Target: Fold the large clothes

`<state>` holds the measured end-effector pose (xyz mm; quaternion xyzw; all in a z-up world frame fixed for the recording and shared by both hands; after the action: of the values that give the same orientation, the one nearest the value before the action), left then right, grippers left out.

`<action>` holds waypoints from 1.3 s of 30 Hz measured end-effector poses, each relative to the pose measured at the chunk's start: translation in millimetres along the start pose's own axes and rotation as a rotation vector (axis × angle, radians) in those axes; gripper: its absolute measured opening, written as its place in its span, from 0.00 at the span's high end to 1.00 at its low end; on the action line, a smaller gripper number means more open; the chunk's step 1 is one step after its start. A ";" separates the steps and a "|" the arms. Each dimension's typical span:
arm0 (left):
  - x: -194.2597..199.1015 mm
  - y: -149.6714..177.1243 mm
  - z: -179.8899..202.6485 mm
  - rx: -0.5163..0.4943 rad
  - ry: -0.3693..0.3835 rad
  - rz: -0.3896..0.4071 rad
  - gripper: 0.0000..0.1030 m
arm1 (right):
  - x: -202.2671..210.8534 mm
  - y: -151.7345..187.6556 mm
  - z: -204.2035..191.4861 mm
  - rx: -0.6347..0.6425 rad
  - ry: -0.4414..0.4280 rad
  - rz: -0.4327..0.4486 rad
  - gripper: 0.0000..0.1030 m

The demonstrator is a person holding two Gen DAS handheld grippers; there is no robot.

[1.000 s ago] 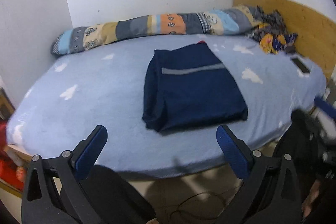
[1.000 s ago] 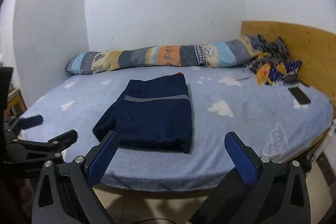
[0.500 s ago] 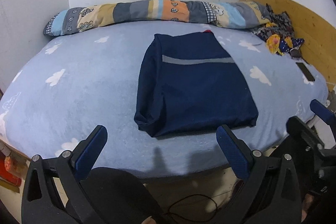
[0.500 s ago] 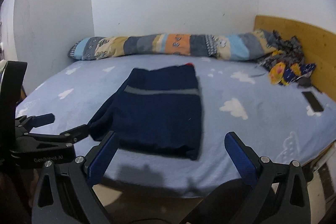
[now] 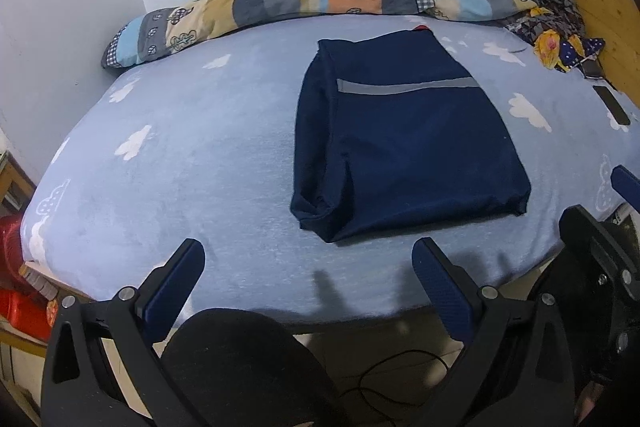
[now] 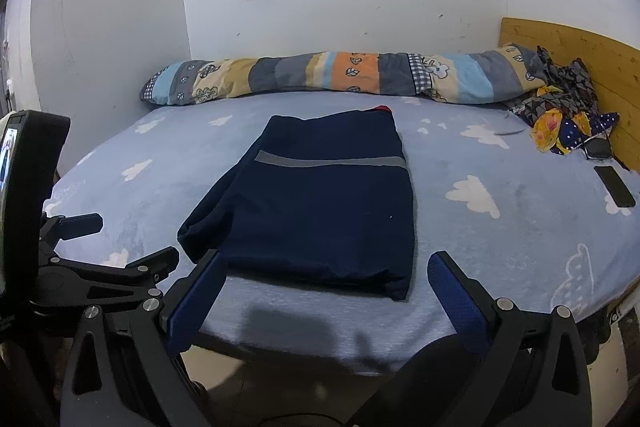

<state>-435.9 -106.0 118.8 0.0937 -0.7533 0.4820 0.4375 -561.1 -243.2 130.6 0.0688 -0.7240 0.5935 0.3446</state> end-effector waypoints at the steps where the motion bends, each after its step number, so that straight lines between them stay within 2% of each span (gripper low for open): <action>1: 0.4 0.3 1.0 -0.005 -0.002 -0.001 0.00 | 0.7 0.1 0.8 -0.003 0.002 0.000 0.01; 15: 7.4 2.0 8.9 -0.077 -0.052 0.031 0.00 | 6.4 -0.3 6.1 -0.007 0.003 0.006 0.01; 39: 6.2 2.4 6.6 -0.073 -0.061 0.026 0.00 | 6.2 -1.0 2.9 0.011 0.029 0.005 0.01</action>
<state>-444.7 -108.3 120.9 0.0825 -0.7847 0.4566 0.4111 -566.5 -244.2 134.8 0.0604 -0.7160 0.5991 0.3531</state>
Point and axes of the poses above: each gripper's, at about its wrist camera, not at the fingertips, and x roughly against the way its jaws point, z to its right, y to its underside, the point moved 1 cm from there along -x, roughly the way its jaws point, and after that the axes turned 3 degrees about -y, right-handed, at the moved point
